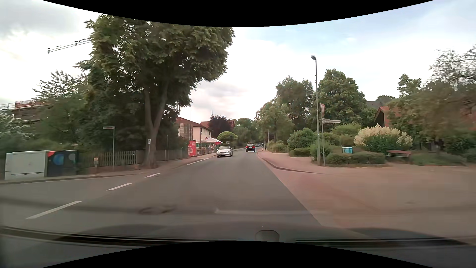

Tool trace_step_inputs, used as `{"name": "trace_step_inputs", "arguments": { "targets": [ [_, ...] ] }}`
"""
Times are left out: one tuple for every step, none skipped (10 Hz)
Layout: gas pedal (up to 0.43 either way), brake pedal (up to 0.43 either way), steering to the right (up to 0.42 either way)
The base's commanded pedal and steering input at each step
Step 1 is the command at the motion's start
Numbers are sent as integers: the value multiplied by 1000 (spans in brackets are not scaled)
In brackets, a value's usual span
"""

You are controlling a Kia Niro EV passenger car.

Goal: Follow the waypoints while adhering to traffic rules and regulations

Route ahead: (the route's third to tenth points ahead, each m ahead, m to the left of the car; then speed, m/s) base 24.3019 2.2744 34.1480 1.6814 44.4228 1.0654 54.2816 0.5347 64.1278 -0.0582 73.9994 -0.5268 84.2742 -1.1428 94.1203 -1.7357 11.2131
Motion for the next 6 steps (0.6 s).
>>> {"name": "trace_step_inputs", "arguments": {
  "targets": [
    [110,0,-2],
    [110,0,-2],
    [110,0,-3],
    [110,0,-4],
    [110,0,-4],
    [118,0,-4]
  ]
}}
